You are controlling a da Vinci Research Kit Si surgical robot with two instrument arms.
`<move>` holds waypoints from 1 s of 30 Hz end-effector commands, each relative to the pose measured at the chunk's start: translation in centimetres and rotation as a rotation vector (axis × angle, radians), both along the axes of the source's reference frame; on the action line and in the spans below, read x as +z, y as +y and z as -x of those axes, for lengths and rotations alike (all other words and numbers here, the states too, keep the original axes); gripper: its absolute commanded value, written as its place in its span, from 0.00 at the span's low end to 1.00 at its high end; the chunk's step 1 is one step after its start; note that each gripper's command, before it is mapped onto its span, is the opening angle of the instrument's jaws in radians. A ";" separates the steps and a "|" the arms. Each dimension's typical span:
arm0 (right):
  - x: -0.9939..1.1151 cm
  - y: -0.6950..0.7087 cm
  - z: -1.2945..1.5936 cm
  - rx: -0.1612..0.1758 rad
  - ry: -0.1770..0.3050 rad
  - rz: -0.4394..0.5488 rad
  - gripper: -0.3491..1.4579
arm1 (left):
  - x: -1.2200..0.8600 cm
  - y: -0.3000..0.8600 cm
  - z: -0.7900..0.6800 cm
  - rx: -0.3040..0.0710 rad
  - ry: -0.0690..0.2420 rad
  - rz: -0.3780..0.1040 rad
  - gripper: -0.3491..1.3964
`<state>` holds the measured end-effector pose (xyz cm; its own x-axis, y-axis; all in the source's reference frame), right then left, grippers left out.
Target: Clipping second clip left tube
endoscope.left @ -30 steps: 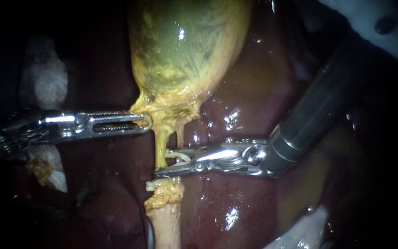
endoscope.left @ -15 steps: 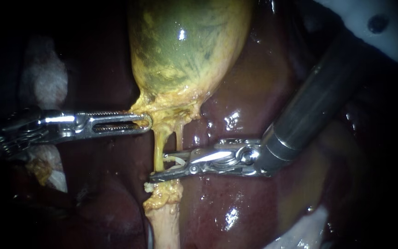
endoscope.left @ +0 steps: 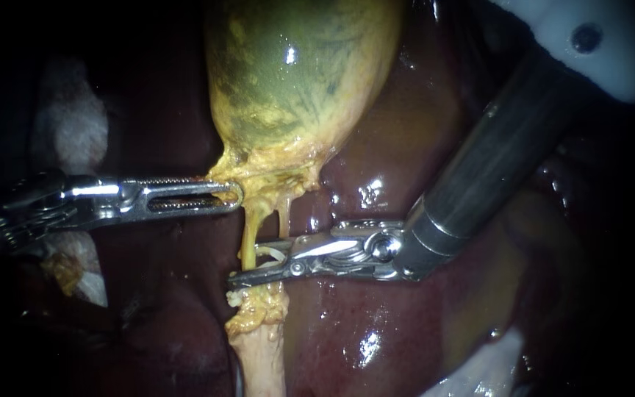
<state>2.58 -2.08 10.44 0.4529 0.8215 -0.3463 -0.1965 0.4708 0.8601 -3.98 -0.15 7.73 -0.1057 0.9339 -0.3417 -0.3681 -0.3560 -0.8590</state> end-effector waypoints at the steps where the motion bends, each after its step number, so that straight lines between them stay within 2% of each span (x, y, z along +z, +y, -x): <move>1: 0.01 0.00 0.00 0.001 0.000 -0.003 0.47 | 0.00 0.00 0.00 0.000 0.000 0.000 0.16; 6: 0.01 0.01 0.06 0.000 -0.001 -0.008 0.47 | 0.00 0.00 0.00 0.000 0.000 0.000 0.16; 13: -0.06 0.10 0.39 -0.014 0.007 -0.016 0.47 | 0.00 0.00 0.00 0.000 0.000 0.000 0.16; 21: -0.12 0.20 0.68 0.009 -0.005 -0.004 0.47 | 0.00 0.00 0.00 0.000 0.000 0.000 0.16; 30: -0.05 0.19 0.59 0.009 -0.019 0.000 0.47 | 0.00 0.00 0.00 0.000 0.000 0.000 0.16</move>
<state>2.00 -1.88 10.40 0.4515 0.8254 -0.3390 -0.2159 0.4697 0.8560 -3.98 -0.15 7.73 -0.1059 0.9338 -0.3418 -0.3678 -0.3561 -0.8590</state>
